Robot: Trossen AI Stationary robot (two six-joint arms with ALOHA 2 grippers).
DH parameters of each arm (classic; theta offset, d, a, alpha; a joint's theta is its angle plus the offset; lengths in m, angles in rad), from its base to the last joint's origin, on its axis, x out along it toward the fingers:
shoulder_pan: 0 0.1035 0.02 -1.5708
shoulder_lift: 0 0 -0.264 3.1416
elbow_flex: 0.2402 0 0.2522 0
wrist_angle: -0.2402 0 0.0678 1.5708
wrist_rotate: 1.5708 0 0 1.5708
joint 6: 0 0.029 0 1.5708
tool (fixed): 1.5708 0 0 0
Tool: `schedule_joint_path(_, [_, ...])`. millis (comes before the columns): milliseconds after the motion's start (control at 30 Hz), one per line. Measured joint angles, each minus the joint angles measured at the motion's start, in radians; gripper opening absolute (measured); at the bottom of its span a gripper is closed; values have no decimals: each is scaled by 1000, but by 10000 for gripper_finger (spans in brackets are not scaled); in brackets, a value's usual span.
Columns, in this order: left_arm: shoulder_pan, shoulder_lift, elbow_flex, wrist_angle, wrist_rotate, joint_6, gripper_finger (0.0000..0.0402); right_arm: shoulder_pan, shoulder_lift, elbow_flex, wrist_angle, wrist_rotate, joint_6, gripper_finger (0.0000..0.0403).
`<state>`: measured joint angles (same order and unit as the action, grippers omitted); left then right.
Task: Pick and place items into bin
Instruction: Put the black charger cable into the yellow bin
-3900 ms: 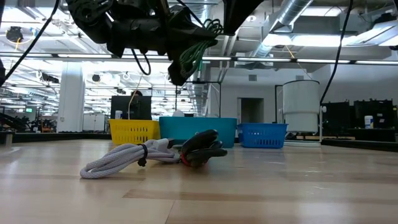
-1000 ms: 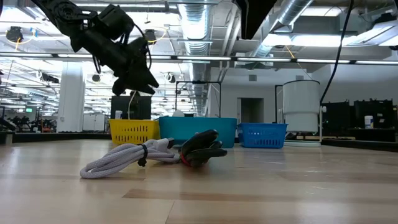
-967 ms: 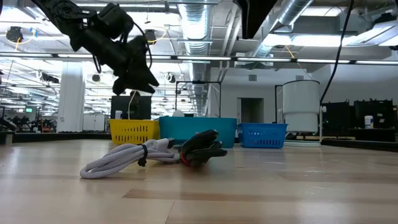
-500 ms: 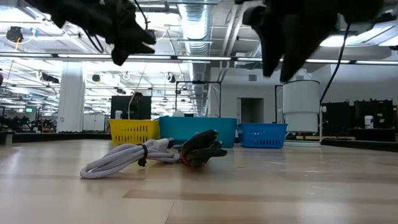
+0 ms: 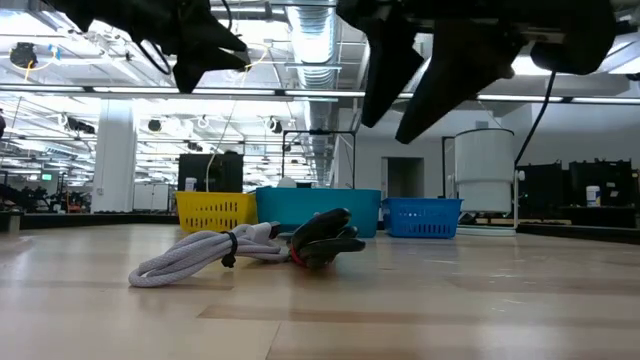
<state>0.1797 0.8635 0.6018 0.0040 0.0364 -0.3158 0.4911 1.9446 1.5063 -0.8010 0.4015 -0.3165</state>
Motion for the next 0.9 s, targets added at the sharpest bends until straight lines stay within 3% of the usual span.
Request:
schedule_joint_path(200, [-30,0,0,-17,6,-44,128,0,6,1,40,-42,-164,185])
schedule_joint_path(533, [-58,0,0,-189,7,-149,128,-1,118,2,123,-36,-319,191])
schedule_joint_path(900, [-144,0,1,-166,2,-204,128,39,157,11,305,5,-400,187])
